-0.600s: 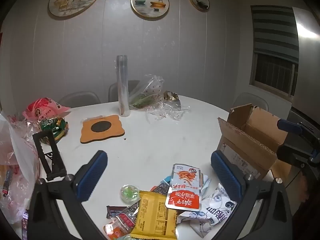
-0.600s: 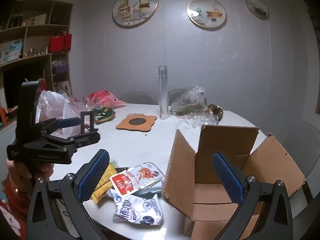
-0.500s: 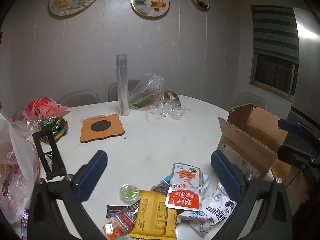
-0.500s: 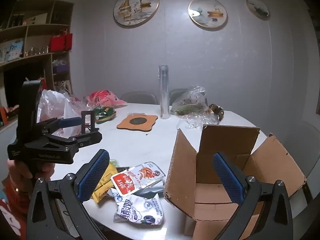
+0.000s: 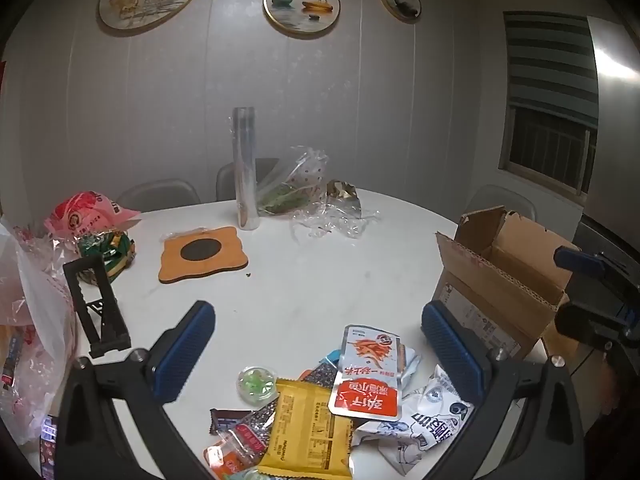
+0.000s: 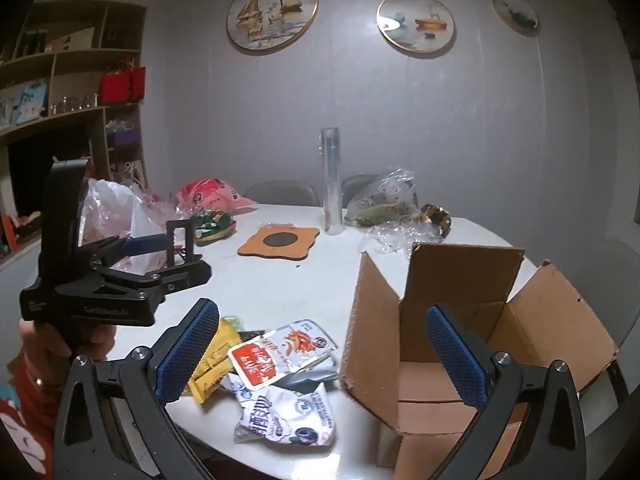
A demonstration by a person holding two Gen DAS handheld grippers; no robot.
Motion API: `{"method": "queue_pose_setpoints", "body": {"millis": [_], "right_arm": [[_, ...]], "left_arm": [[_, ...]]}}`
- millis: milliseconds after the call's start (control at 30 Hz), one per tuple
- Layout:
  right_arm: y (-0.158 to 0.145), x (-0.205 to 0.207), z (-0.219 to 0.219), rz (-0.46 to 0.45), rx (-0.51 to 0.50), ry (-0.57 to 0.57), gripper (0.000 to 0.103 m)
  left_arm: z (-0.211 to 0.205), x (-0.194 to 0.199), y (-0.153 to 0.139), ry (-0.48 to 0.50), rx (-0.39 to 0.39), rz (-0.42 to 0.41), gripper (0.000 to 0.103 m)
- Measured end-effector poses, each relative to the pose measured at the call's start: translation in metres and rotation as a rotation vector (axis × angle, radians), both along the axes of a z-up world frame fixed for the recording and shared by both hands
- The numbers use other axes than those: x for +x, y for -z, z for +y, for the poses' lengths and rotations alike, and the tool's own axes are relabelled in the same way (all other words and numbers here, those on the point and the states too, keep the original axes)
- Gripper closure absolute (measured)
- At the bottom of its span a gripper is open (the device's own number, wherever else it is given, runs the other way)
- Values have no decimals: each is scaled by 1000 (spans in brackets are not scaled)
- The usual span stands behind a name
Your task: Organize snacks
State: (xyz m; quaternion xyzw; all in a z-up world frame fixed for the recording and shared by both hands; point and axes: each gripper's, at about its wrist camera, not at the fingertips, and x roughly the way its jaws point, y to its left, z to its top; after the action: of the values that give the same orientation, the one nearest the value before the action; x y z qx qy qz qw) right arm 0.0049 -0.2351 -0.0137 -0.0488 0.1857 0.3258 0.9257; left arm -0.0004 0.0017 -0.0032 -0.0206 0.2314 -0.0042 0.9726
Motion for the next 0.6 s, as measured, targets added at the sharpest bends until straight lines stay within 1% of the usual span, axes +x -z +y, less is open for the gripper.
{"method": "queue_pose_setpoints", "body": {"millis": [233,600], "right_arm": [[3,-3,3,1,-12,-11,0],[2,-3,0,9,2,-14,0]], "left_arm": [[-2,2,2,1,-4,5,1],[-3,-1,2,5,-9,2,1]]}}
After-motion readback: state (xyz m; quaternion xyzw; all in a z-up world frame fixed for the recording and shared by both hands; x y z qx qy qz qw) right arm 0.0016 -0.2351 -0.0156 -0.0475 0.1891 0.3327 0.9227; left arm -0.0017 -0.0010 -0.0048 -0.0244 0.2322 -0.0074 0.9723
